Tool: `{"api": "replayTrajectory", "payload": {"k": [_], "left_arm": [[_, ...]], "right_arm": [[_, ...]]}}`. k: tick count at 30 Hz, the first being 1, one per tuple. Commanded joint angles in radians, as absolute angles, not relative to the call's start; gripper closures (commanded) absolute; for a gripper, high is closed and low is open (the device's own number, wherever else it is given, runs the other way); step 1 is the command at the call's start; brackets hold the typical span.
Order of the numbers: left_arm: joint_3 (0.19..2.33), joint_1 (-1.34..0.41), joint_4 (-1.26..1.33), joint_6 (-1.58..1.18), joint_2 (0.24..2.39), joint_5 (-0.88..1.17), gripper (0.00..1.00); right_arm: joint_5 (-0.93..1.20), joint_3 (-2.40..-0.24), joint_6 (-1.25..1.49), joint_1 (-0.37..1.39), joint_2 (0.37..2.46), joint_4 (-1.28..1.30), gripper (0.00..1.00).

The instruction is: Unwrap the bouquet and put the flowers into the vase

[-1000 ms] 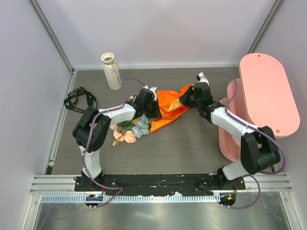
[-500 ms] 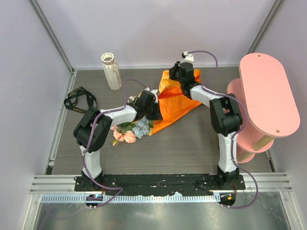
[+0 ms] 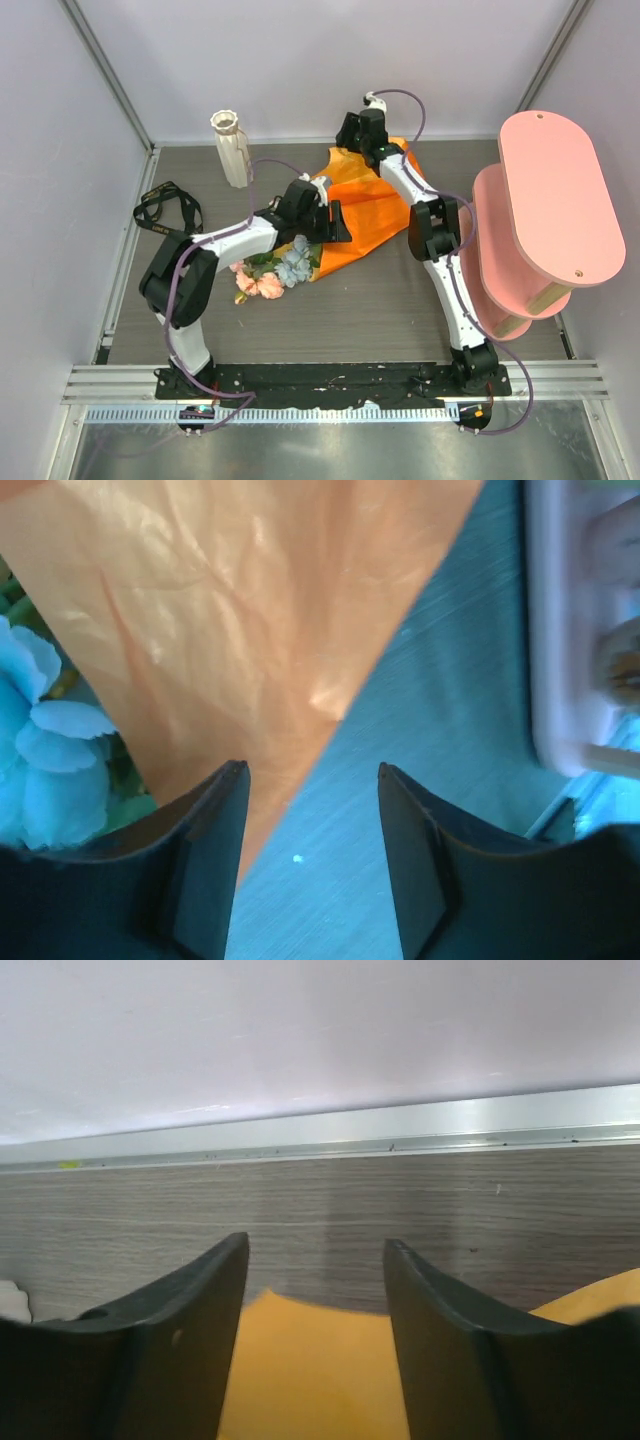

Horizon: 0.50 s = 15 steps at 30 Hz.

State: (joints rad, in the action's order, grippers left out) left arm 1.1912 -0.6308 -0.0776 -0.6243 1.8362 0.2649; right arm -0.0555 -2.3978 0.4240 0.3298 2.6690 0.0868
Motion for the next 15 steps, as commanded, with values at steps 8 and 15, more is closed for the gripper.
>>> {"api": "replayTrajectory", "payload": {"k": [8, 15], "left_arm": [[1.244, -0.457, 0.031, -0.819, 1.741, 0.454, 0.26], [1.484, -0.433, -0.023, -0.779, 2.007, 0.587, 0.34]], "right_arm": [[-0.092, -2.410, 0.354, 0.311, 2.300, 0.549, 0.29], [-0.114, -2.482, 0.313, 0.307, 2.229, 0.645, 0.25]]}}
